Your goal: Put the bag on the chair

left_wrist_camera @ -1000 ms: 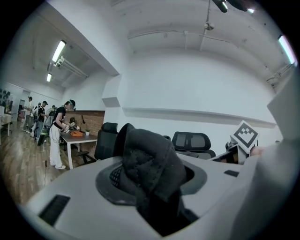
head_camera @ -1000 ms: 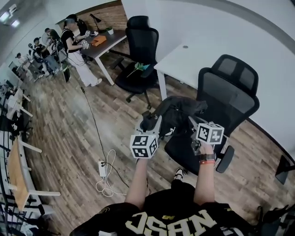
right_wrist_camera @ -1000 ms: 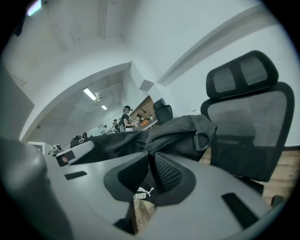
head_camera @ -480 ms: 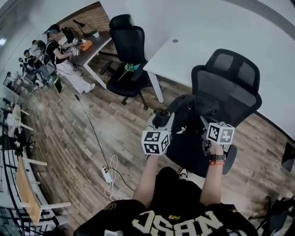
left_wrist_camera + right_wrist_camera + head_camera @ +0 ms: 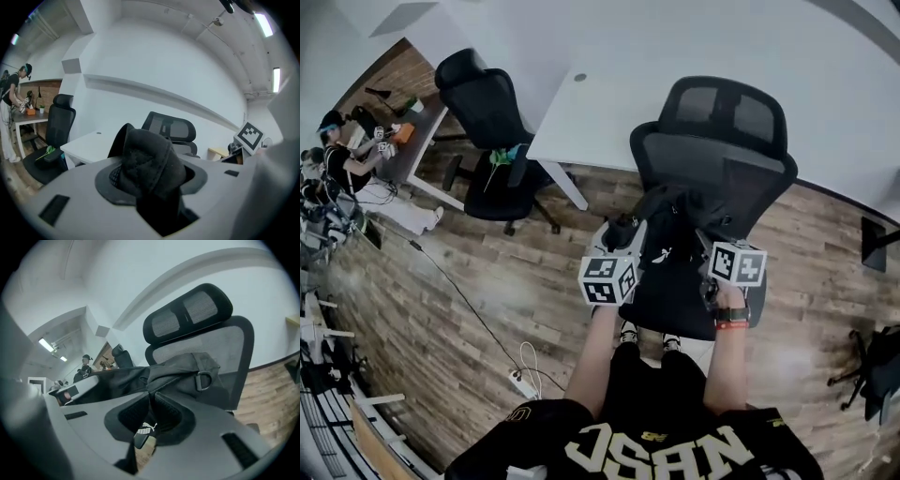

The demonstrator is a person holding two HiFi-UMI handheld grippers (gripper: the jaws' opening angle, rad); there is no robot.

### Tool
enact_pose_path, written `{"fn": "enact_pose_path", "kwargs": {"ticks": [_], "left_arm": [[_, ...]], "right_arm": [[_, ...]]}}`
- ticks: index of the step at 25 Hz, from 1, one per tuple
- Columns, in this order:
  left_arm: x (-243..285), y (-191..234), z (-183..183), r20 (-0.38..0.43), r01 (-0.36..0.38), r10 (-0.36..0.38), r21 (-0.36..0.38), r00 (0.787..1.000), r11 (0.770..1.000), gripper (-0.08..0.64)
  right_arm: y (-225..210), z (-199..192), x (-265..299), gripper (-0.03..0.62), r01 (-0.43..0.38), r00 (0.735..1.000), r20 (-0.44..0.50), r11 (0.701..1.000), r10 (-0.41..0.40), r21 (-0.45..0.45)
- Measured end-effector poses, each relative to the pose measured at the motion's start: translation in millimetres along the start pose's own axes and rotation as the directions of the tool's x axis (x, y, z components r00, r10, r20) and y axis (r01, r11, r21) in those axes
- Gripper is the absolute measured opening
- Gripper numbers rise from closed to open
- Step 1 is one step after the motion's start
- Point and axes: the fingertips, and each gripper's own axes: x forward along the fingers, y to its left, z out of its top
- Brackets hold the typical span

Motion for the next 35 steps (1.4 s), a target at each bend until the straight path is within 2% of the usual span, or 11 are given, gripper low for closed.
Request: {"fn": "enact_pose_path", "kwargs": {"ticks": [5,10,16,23,26,29,35], "left_arm": [[30,-11,-39,-0.094,0.073,-0.077,-0.05,0.993,0.996,0.212],[54,-28,-89,-0.191,0.116,-0.133,-0.097,0.973,0.988,0.212],[70,-47,-145,-0.261,0.15,-0.169,-0.093,0.95,0.984,0.213],[94,-38,-204,-0.332,0.128,-0.152,-0.092,0.931,0.987,0.212],[105,-26,-231,-0.362,0.11,-0.14,-0.102,0.922,0.989,0.212],[116,-14,-260,-0.403,0.099,-0.132,-0.104,0.906,0.99,0.213],[133,5,-318,-0.479,0.067,-0.115,-0.117,0.87,0.991,0.218]], "right_arm": [[-37,-22,1,0.038,0.073,0.997,-0.035,0.995,-0.071,0.07],[-78,-49,-2,0.038,0.141,0.989,-0.07,0.976,-0.131,0.163],[-119,-99,-3,0.037,0.194,0.978,-0.121,0.949,-0.168,0.248],[-159,-140,30,0.036,0.213,0.967,-0.197,0.937,-0.161,0.278],[-171,-157,46,0.035,0.229,0.958,-0.231,0.938,-0.169,0.262],[-183,-178,64,0.034,0.25,0.943,-0.277,0.94,-0.183,0.231],[-214,-217,93,0.034,0.279,0.922,-0.337,0.93,-0.19,0.239]]}}
